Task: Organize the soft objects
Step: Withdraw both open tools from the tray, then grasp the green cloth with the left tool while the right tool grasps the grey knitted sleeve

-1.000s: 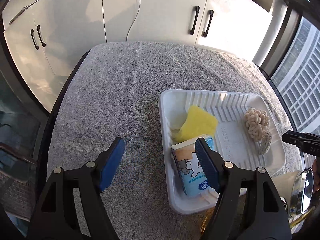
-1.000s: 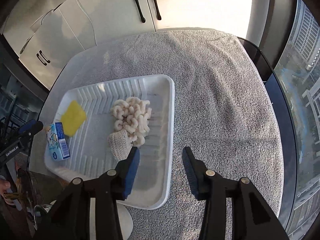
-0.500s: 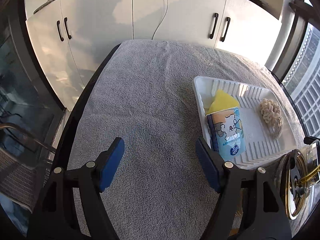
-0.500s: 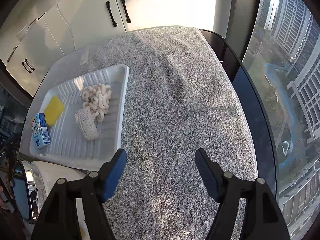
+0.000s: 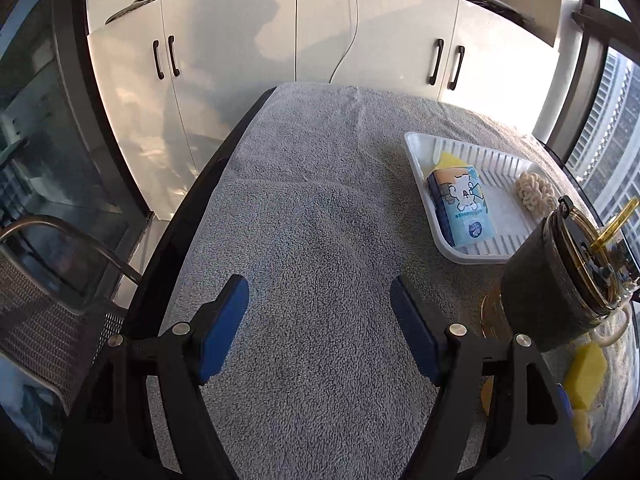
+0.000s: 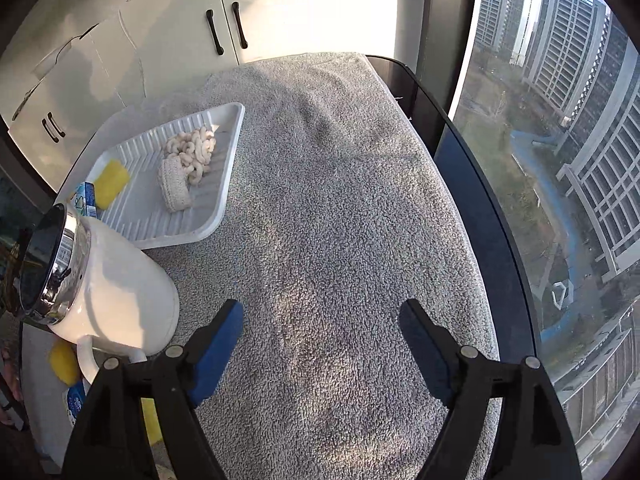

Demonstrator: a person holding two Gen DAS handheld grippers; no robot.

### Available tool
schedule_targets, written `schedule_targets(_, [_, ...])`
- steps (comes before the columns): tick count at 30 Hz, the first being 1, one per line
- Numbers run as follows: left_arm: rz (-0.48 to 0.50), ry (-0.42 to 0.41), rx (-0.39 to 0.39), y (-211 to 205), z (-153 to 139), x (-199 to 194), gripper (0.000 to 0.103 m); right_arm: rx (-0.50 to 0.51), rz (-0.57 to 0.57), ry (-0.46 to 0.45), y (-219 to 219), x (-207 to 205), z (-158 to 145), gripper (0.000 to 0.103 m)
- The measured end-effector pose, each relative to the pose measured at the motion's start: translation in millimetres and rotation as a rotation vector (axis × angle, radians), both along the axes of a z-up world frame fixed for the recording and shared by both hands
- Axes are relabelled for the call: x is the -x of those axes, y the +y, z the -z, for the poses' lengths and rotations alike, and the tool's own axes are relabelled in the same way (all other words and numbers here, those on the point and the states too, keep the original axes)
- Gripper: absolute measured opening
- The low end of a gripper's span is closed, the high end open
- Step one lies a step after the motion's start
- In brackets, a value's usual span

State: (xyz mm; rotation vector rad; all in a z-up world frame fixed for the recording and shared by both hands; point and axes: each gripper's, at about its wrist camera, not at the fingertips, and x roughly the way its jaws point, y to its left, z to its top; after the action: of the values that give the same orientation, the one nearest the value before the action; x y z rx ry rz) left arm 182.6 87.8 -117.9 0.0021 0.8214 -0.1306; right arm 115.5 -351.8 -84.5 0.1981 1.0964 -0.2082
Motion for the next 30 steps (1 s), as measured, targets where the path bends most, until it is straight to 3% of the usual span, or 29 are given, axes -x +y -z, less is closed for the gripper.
schedule_targets(1, [0.008,-0.018,0.014,1.0,-1.5,8.6,0.072,0.003,-0.004,-0.001,2.7,6.3,0.3,0.083])
schedule_targets(3, [0.020,-0.049,0.041,1.9,-4.1,25.8,0.085,0.010,-0.015,-0.004,9.4,19.7,-0.1,0.083])
schedule_targets(7, [0.044,-0.077,0.044,-3.7,-9.4,55.1,0.086,0.009,-0.041,-0.018,24.7,46.0,-1.4,0.083])
schedule_targets(20, [0.214,-0.021,0.053,-36.5,-7.6,119.4,0.089,0.018,-0.182,-0.047,85.2,117.6,-3.7,0.084])
schedule_targets(24, [0.274,0.017,0.084,-50.1,-1.4,136.5,0.089,0.017,-0.233,-0.049,101.4,131.0,-1.4,0.084])
schedule_targets(30, [0.357,0.043,0.053,-70.5,8.9,161.5,0.089,0.076,-0.278,-0.053,117.6,141.0,0.5,0.084])
